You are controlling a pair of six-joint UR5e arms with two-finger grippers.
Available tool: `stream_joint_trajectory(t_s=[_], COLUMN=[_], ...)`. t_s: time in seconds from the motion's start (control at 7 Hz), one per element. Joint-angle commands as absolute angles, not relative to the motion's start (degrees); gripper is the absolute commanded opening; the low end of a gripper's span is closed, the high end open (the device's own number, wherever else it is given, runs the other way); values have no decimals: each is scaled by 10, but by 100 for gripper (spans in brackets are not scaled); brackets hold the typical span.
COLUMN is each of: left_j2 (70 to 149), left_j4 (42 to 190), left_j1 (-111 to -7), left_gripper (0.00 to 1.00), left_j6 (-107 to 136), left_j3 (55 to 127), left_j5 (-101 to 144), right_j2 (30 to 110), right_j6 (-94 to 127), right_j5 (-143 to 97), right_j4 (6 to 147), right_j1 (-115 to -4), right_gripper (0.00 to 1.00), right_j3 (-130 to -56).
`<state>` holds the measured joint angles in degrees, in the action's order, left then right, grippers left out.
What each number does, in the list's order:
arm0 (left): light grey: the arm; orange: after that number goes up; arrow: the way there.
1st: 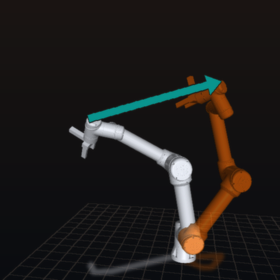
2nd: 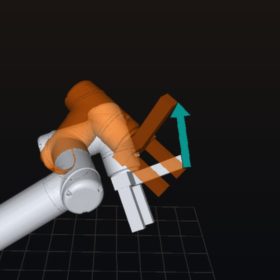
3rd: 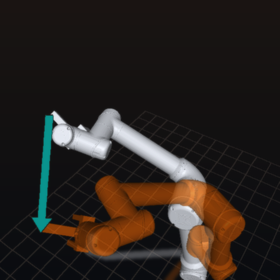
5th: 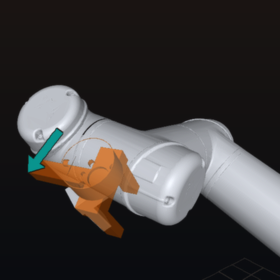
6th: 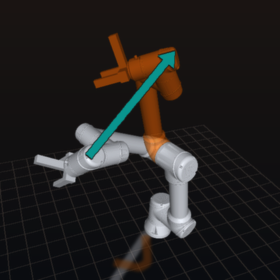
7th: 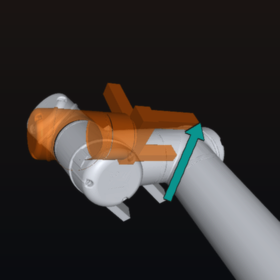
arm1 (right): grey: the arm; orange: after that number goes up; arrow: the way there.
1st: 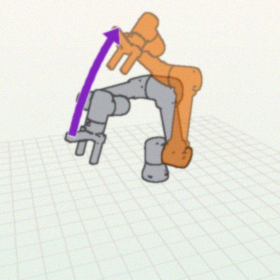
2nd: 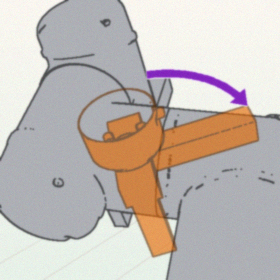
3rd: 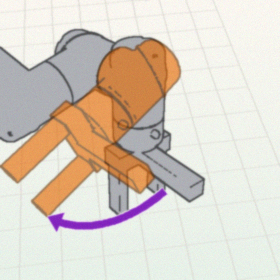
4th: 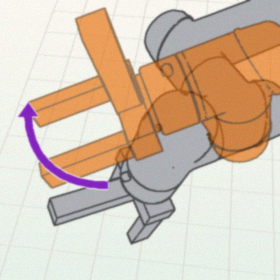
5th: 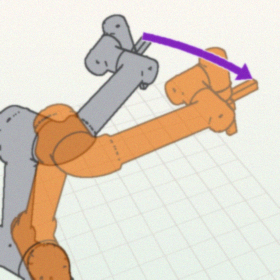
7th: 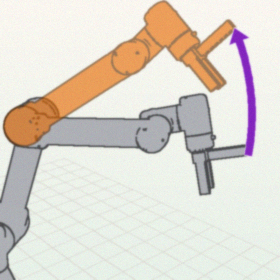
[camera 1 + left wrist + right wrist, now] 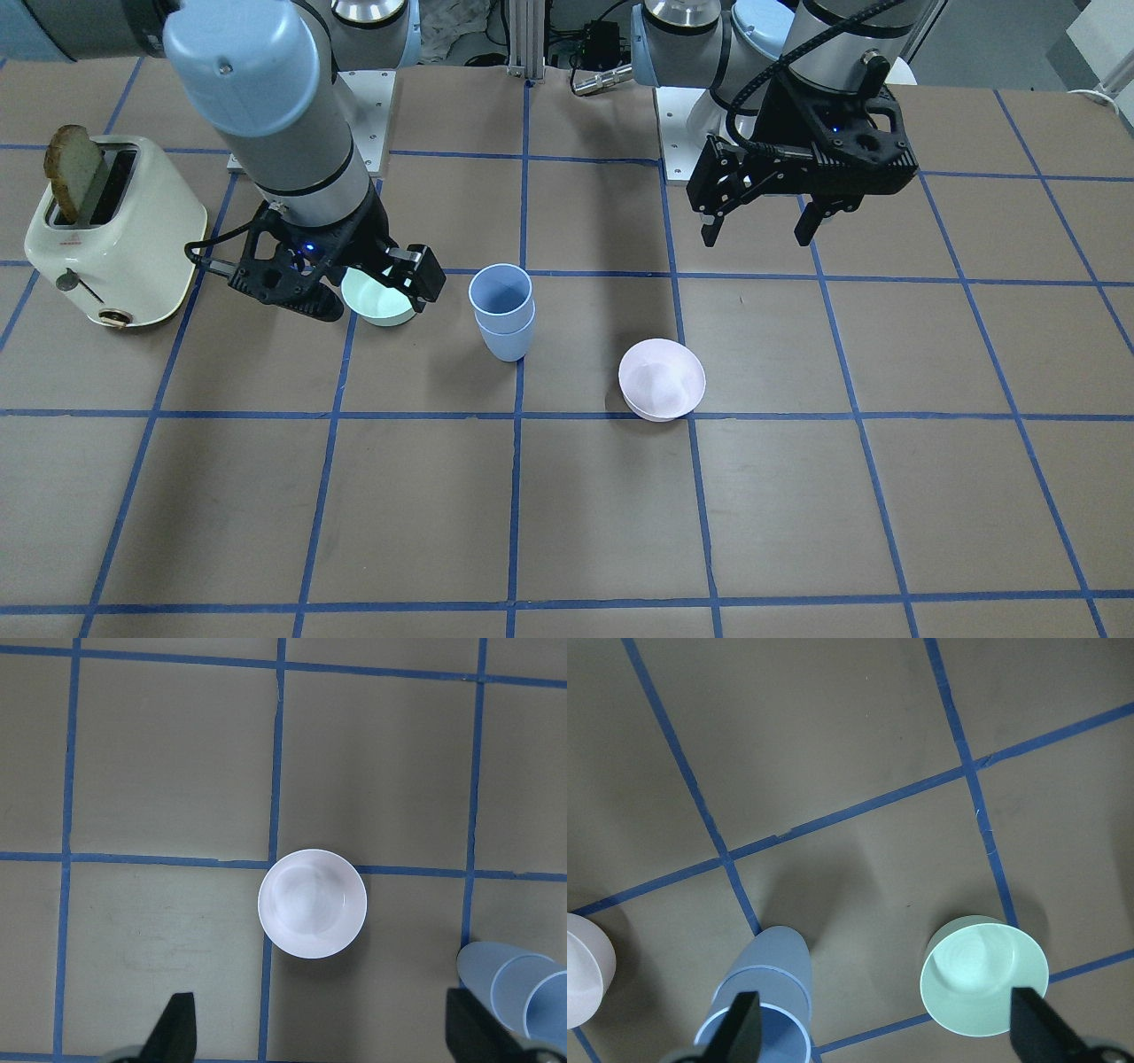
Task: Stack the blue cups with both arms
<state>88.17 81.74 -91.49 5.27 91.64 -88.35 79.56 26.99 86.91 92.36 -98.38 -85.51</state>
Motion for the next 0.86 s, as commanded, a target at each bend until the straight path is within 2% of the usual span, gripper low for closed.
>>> stream_joint_trajectory(t_s=[0.0, 0.71], left_j2=[882, 882], left_j4=[817, 819], left_j1=[-915, -915], left_gripper=[100, 100], left_j6=[53, 53], left_j3=[917, 916], left_j5=[-883, -883], right_j2=[827, 896], right_j6=[162, 89], right_j5=[882, 897], right_j4=[920, 899], right_j1=[-951, -901], right_gripper=[100, 100], right_j3=[-859, -903])
